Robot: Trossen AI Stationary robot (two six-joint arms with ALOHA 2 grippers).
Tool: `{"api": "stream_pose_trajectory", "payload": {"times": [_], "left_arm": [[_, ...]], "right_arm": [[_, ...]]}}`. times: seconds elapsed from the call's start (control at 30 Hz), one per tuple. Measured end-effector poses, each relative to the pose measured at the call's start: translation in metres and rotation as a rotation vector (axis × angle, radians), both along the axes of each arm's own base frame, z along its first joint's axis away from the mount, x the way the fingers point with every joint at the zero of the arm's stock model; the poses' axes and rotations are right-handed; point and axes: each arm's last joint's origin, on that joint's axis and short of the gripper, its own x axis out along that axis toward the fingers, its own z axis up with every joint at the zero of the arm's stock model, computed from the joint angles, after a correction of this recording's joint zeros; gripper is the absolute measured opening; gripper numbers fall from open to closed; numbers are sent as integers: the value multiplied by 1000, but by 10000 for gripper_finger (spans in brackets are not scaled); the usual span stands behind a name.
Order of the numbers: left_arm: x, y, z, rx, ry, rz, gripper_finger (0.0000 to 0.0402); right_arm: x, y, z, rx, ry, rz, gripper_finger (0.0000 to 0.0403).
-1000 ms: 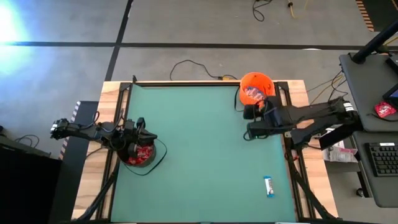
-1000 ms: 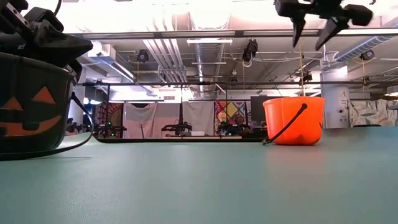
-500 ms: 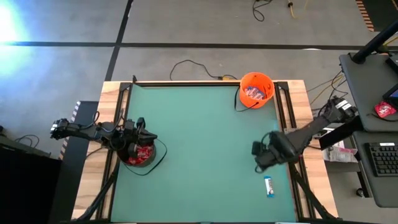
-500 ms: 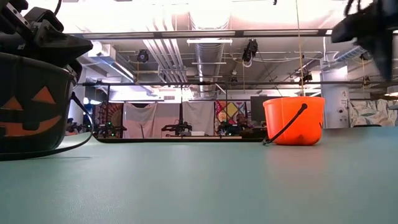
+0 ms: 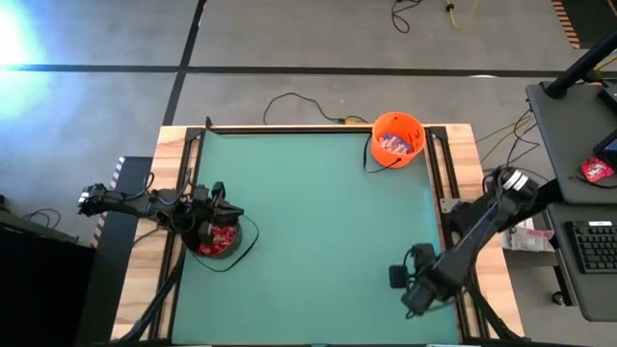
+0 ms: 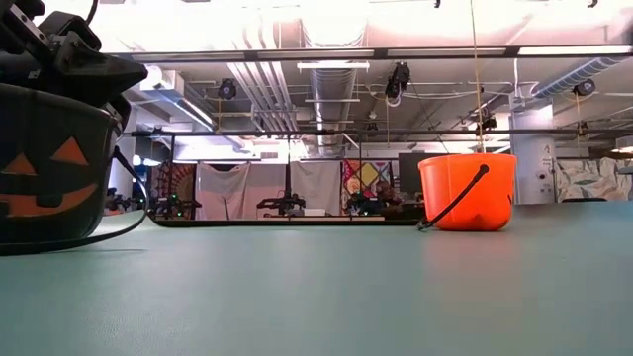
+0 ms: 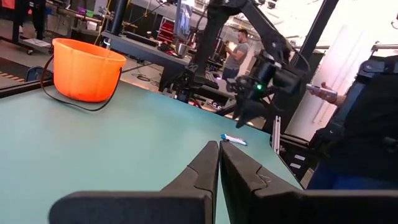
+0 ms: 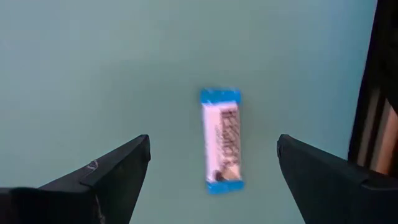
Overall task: Sort candy by brand, put in halloween buckets
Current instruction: Put the white chocolate into the orange bucket
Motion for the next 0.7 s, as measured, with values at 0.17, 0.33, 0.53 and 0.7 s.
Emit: {"api": "stream_pose_trajectory", "payload": {"times": [0.17, 0.33, 0.53, 0.7], "left_arm": [[0, 0, 0, 0, 0, 0, 0], [0, 0, 0, 0, 0, 0, 0], [0, 0, 0, 0, 0, 0, 0], [0, 0, 0, 0, 0, 0, 0]], "right_arm": [[-1, 26, -9, -25, 33, 62, 341], [-3, 43, -17, -92, 39, 119, 341], [-10, 58, -40, -160, 86, 173, 341], [-12, 62, -63, -293, 96, 218, 341]]}}
